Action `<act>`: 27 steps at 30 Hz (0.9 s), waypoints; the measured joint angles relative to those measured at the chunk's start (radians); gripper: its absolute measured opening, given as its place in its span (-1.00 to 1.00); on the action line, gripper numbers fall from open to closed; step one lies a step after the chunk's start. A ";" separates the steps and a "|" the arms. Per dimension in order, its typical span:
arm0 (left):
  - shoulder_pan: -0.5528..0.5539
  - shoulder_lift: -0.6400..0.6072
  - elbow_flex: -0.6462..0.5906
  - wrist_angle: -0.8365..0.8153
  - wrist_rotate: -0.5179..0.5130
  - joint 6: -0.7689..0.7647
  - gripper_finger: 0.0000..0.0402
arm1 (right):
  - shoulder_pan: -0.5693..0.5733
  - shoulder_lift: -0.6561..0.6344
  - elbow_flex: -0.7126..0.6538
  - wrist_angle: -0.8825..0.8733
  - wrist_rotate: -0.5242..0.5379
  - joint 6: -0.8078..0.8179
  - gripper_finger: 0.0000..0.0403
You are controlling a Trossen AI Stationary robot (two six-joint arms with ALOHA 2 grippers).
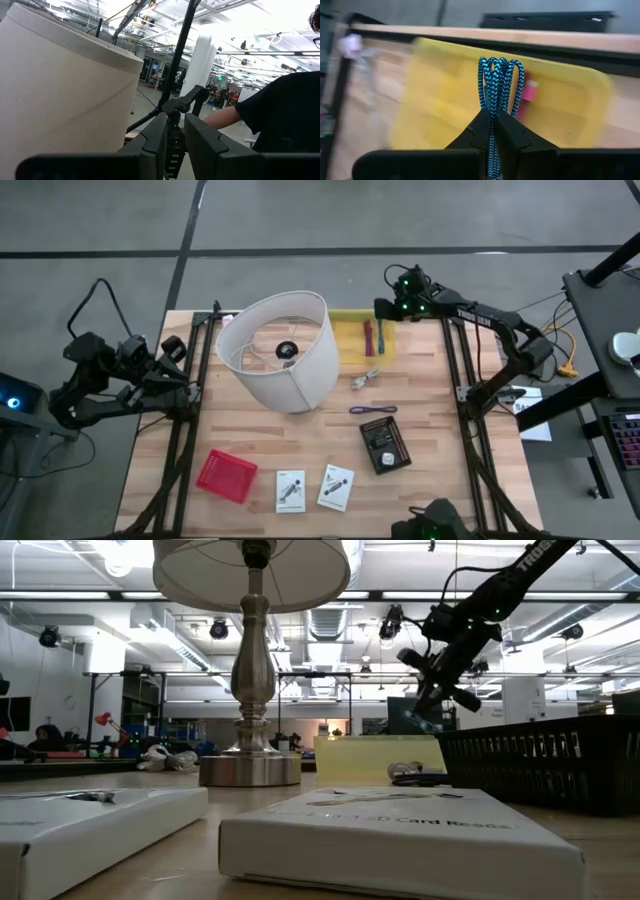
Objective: Pick and place items into bin
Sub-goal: Put the blue cable into the yellow bin, then put the white cable into the yellow bin
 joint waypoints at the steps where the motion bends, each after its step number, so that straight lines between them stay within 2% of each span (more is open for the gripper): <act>1: 0.000 0.000 0.000 0.000 0.000 0.000 -0.74 | -0.001 0.000 -0.005 -0.013 0.017 -0.006 -0.96; 4: 0.000 0.000 0.000 0.000 0.000 0.000 -0.74 | -0.001 0.000 -0.026 -0.011 0.049 0.003 -0.96; 15: 0.000 0.000 0.000 0.000 0.000 0.000 -0.74 | 0.000 0.000 -0.037 -0.012 0.048 0.001 -0.93; 23: 0.000 0.000 0.000 0.000 0.000 0.000 -0.74 | 0.000 0.000 -0.037 -0.013 0.044 -0.008 -0.67; 27: 0.000 0.000 0.000 0.000 0.000 0.000 -0.74 | 0.002 0.000 -0.032 0.012 -0.022 -0.085 -0.49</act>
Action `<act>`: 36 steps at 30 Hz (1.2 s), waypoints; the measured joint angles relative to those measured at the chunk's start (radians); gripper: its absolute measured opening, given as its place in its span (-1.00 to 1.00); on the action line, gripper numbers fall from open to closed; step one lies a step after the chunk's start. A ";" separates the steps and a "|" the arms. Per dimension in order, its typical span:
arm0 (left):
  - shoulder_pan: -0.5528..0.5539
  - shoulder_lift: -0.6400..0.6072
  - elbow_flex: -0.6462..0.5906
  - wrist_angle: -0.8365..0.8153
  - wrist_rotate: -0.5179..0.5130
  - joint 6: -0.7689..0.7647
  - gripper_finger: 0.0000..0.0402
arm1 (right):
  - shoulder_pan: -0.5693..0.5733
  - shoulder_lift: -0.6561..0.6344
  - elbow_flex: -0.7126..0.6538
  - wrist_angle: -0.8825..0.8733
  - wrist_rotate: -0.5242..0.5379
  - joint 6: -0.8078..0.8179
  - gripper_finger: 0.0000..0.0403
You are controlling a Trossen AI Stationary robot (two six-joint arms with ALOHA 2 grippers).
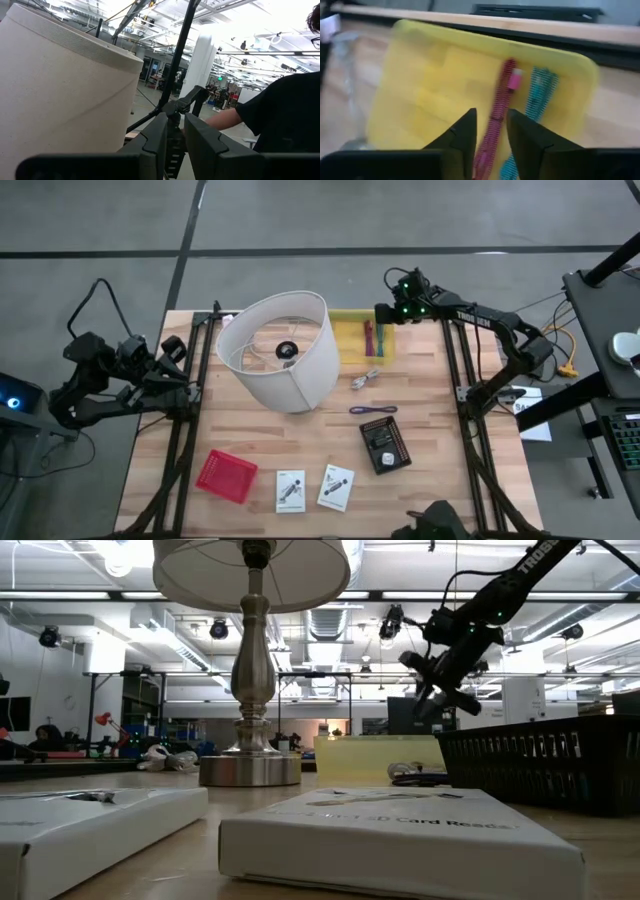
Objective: Pick and place items into bin
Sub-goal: Put the white cable into the yellow bin
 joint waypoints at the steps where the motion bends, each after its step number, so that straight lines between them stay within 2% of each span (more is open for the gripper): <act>1: 0.000 0.000 0.000 0.000 0.000 0.000 -0.74 | 0.003 -0.002 0.000 0.020 -0.041 -0.031 -0.45; 7: 0.000 0.000 0.000 0.000 0.000 0.000 -0.74 | 0.065 -0.020 0.002 0.109 -0.398 -0.286 -0.26; 9: 0.000 0.000 0.000 0.000 0.000 0.000 -0.74 | 0.105 -0.023 0.002 0.095 -0.460 -0.392 -0.23; 12: 0.000 0.000 0.000 0.000 -0.001 0.000 -0.74 | 0.176 -0.027 0.002 0.059 -0.482 -0.592 -0.20; 16: 0.000 0.000 0.000 0.000 -0.019 0.000 -0.74 | 0.267 -0.025 0.002 0.003 -0.465 -0.847 -0.20; 21: 0.000 0.000 0.000 0.000 -0.019 0.000 -0.74 | 0.362 -0.013 0.002 -0.092 -0.241 -1.025 -0.23; 24: 0.000 0.000 0.000 0.000 -0.019 0.000 -0.74 | 0.398 -0.006 0.000 -0.153 -0.153 -1.120 -0.23; 29: 0.000 0.000 0.000 0.000 -0.019 0.000 -0.74 | 0.426 -0.004 -0.021 -0.165 -0.082 -1.152 -0.22; 36: 0.000 0.000 0.000 0.000 -0.019 0.001 -0.74 | 0.440 0.020 -0.047 -0.161 -0.056 -1.143 -0.21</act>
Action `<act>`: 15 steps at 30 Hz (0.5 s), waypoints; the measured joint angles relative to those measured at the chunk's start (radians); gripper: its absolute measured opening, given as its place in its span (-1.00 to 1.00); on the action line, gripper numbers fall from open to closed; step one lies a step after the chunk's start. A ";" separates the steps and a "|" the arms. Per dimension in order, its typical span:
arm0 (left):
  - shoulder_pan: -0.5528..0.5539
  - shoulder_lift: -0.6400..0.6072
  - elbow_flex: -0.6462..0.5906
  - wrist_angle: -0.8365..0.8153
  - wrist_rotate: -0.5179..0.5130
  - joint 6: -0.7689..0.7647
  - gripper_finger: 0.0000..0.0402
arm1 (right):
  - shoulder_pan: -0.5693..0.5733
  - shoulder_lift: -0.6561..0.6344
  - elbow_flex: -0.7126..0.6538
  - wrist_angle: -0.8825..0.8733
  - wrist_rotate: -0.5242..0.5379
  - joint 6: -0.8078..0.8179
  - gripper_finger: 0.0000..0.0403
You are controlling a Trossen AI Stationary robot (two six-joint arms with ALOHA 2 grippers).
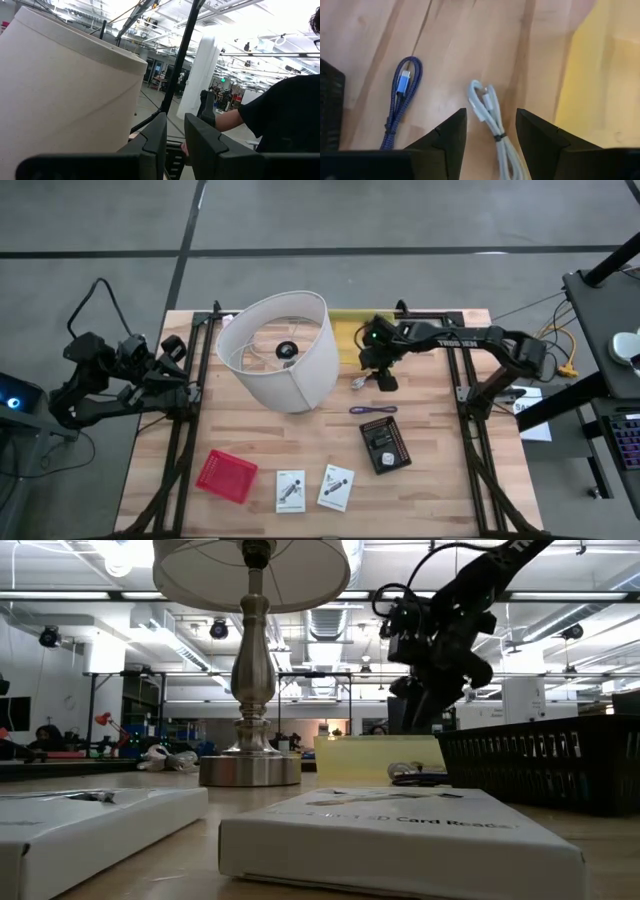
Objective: Pick and place items into bin
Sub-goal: Put the white cable into the yellow bin
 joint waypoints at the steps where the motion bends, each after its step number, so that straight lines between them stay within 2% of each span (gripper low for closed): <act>1: 0.000 0.000 0.000 0.000 0.000 0.000 -0.74 | 0.000 0.010 -0.003 0.000 0.001 0.008 -0.20; 7: 0.000 0.000 0.000 0.000 0.000 0.000 -0.74 | 0.001 0.075 -0.005 0.007 0.073 0.057 -0.08; 15: 0.000 0.000 0.000 0.000 0.000 0.000 -0.74 | 0.004 0.132 -0.005 0.034 0.075 0.016 0.05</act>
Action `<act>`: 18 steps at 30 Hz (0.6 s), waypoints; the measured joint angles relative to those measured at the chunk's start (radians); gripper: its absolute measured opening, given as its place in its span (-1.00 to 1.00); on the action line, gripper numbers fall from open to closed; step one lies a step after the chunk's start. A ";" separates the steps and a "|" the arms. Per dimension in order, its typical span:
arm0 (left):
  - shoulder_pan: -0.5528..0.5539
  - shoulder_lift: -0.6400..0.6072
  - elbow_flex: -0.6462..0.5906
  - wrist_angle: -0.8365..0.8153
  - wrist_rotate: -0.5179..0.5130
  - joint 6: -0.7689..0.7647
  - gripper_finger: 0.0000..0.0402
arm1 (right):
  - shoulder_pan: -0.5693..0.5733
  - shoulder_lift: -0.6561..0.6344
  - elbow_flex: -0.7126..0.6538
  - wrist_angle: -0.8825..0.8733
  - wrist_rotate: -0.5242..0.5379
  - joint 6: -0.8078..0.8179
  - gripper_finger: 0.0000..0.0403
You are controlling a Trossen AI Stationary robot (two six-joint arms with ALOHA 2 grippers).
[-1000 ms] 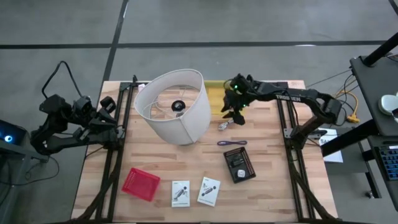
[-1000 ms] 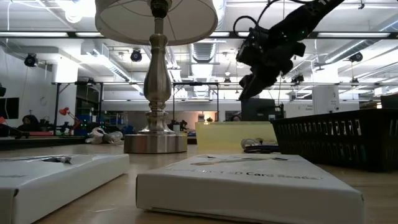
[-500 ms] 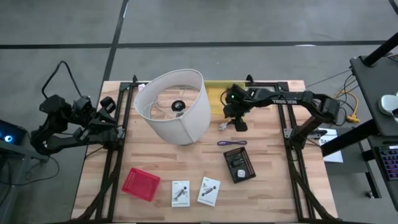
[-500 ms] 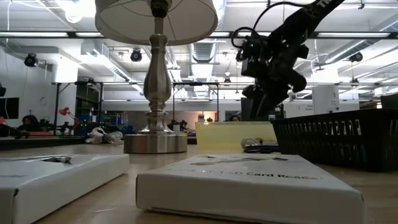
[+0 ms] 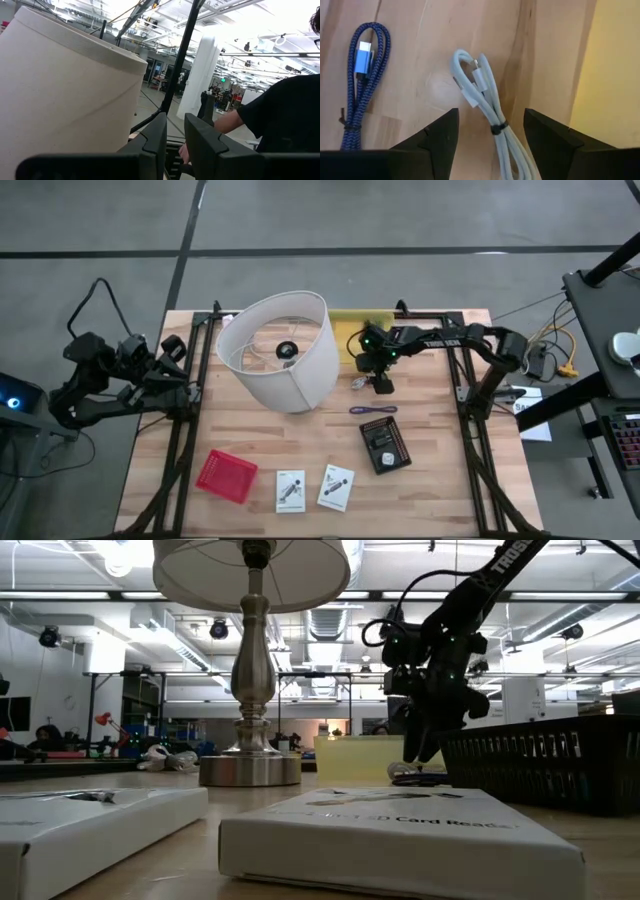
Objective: Pick and place items into bin
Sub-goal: Put the white cable into the yellow bin
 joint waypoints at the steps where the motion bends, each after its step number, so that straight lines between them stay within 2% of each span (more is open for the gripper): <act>1: 0.000 0.000 0.000 0.000 0.000 0.000 -0.74 | 0.002 0.007 0.000 0.008 0.000 -0.002 0.05; 18: 0.000 0.000 0.000 0.000 0.000 0.000 -0.74 | 0.033 0.039 0.002 0.041 -0.001 -0.103 -0.16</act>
